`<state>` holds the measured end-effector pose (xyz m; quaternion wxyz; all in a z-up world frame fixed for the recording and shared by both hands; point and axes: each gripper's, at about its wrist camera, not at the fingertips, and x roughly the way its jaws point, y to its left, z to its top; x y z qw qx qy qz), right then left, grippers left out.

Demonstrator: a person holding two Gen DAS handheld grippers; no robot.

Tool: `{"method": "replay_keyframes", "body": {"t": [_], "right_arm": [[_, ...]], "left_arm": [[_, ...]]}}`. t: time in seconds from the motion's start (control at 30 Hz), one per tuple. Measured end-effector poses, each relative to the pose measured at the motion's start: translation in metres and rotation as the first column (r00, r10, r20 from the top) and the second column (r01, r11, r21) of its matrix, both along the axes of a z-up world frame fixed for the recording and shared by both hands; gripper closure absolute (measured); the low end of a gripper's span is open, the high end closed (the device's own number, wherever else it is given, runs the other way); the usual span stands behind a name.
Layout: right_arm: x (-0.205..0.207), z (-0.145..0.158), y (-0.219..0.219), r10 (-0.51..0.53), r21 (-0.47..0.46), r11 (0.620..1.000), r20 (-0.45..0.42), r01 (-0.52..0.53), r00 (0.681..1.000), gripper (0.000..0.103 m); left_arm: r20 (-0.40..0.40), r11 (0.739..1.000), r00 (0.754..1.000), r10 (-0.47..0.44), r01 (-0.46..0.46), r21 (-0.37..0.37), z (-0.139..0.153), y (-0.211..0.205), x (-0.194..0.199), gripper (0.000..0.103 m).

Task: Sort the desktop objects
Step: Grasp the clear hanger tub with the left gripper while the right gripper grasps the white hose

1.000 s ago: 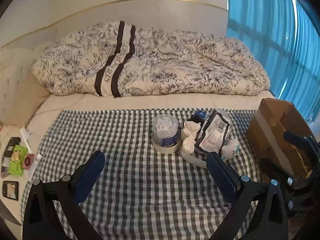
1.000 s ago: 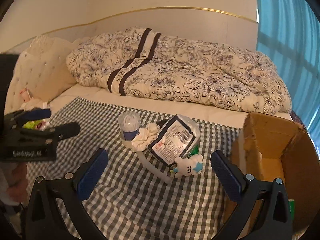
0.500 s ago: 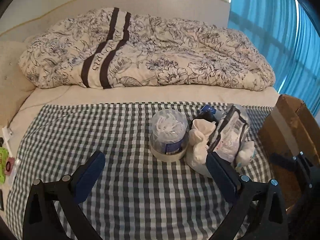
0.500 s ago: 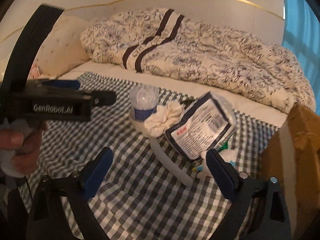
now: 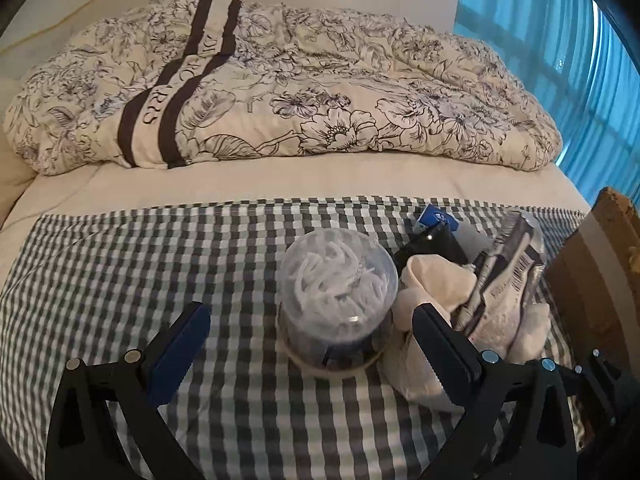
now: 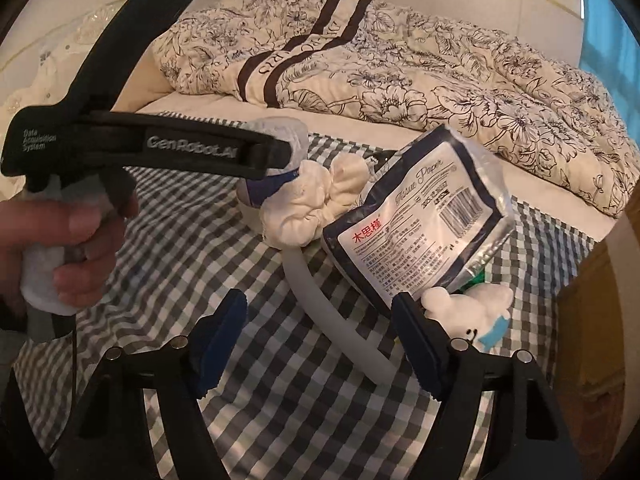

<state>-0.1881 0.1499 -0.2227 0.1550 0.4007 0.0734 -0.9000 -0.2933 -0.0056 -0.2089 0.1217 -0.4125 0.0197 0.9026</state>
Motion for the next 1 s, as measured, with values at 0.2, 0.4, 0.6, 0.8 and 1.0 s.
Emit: {"method": "replay_keyframes", "body": {"t": [0.2, 0.4, 0.6, 0.8, 1.0], "right_arm": [[-0.015, -0.013, -0.005, 0.023, 0.013, 1.0, 0.032, -0.024, 0.999, 0.036], [-0.027, -0.026, -0.01, 0.053, 0.01, 0.998, 0.088, -0.054, 0.995, 0.051], [-0.035, -0.034, -0.011, 0.059, 0.001, 0.998, 0.121, -0.059, 0.991, 0.052], [-0.036, -0.032, -0.004, 0.034, -0.029, 0.999, 0.158, -0.03, 0.987, 0.091], [-0.021, -0.019, -0.006, 0.055, -0.075, 0.996, 0.143, -0.044, 0.988, 0.095]], "left_arm": [[0.003, 1.0, 1.0, 0.006, -0.006, 0.008, -0.012, 0.003, -0.016, 0.003], [0.017, 1.0, 1.0, -0.004, 0.004, 0.023, -0.023, 0.003, -0.024, 0.027], [0.006, 0.999, 1.0, -0.013, 0.013, 0.034, -0.022, 0.006, -0.023, 0.04], [-0.029, 0.997, 0.999, 0.016, -0.013, 0.075, -0.002, -0.006, -0.016, 0.04], [-0.084, 0.996, 0.996, 0.031, -0.025, 0.081, 0.026, -0.015, -0.002, 0.04]]}}
